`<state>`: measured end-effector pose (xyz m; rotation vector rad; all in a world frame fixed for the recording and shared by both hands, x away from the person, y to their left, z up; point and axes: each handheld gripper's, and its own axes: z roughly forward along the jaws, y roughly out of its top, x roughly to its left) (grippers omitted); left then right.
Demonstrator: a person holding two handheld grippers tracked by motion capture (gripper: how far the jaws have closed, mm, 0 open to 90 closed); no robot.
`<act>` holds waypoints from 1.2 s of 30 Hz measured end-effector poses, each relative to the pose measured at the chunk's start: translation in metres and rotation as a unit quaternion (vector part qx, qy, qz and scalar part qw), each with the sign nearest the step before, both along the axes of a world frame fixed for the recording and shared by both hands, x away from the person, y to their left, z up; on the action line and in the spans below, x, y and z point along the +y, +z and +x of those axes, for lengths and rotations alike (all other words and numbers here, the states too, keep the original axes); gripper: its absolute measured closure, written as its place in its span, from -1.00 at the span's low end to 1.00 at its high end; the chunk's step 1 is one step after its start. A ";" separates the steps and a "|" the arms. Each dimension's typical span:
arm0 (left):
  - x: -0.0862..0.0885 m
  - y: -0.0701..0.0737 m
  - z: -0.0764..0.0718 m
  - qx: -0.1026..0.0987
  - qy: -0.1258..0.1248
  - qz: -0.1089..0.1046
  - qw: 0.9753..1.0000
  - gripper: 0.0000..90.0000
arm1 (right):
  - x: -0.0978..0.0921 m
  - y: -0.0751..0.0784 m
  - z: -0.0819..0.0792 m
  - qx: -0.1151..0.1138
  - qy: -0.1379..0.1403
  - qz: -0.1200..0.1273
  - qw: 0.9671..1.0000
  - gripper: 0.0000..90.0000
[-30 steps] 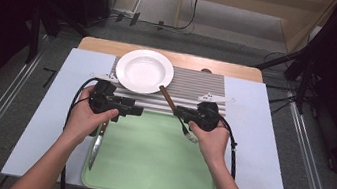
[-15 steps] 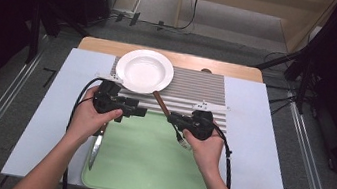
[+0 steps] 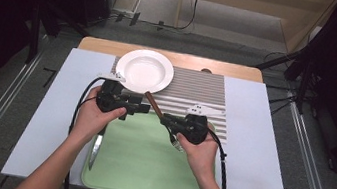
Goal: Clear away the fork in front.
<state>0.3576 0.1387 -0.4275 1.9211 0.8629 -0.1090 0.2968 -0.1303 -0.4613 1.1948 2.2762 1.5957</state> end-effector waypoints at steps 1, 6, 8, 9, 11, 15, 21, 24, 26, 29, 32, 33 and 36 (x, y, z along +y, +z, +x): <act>-0.001 0.000 0.000 0.003 0.001 0.000 1.000 -0.17 | 0.001 -0.001 -0.001 -0.003 0.000 0.001 1.000 0.71; -0.009 0.000 0.002 0.022 0.004 -0.008 1.000 -0.16 | 0.007 -0.003 -0.002 -0.009 0.008 0.008 1.000 0.71; -0.011 -0.001 0.003 0.028 0.010 -0.007 1.000 -0.14 | 0.008 -0.004 -0.002 -0.010 0.009 0.008 1.000 0.71; -0.011 -0.001 0.004 0.032 0.013 -0.006 0.999 -0.07 | 0.008 -0.004 -0.002 -0.009 0.009 0.007 1.000 0.70; -0.010 -0.002 0.005 0.042 0.018 -0.012 0.999 -0.03 | 0.009 -0.005 -0.003 -0.011 0.009 0.008 1.000 0.71; -0.010 -0.003 0.008 0.060 0.027 -0.020 0.998 0.00 | 0.011 -0.008 -0.004 -0.013 0.014 0.006 1.000 0.71; -0.009 -0.003 0.010 0.082 0.039 -0.014 0.996 0.20 | 0.013 -0.010 -0.005 -0.017 0.019 0.005 1.000 0.71; -0.008 -0.003 0.010 0.085 0.039 -0.018 0.995 0.27 | 0.015 -0.010 -0.005 -0.023 0.021 -0.002 1.000 0.70; -0.008 -0.003 0.010 0.085 0.039 -0.017 0.995 0.34 | 0.015 -0.010 -0.006 -0.025 0.020 -0.003 0.999 0.70; -0.007 -0.003 0.011 0.087 0.037 -0.017 0.995 0.40 | 0.016 -0.010 -0.006 -0.024 0.021 -0.003 0.999 0.70; -0.008 -0.003 0.010 0.089 0.033 -0.024 0.995 0.40 | 0.016 -0.011 -0.005 -0.023 0.021 -0.001 1.000 0.70; -0.008 -0.003 0.010 0.090 0.033 -0.025 0.995 0.40 | 0.016 -0.010 -0.005 -0.024 0.021 -0.002 0.999 0.70; -0.009 -0.003 0.011 0.091 0.031 -0.026 0.995 0.41 | 0.015 -0.010 -0.005 -0.024 0.021 -0.003 0.999 0.70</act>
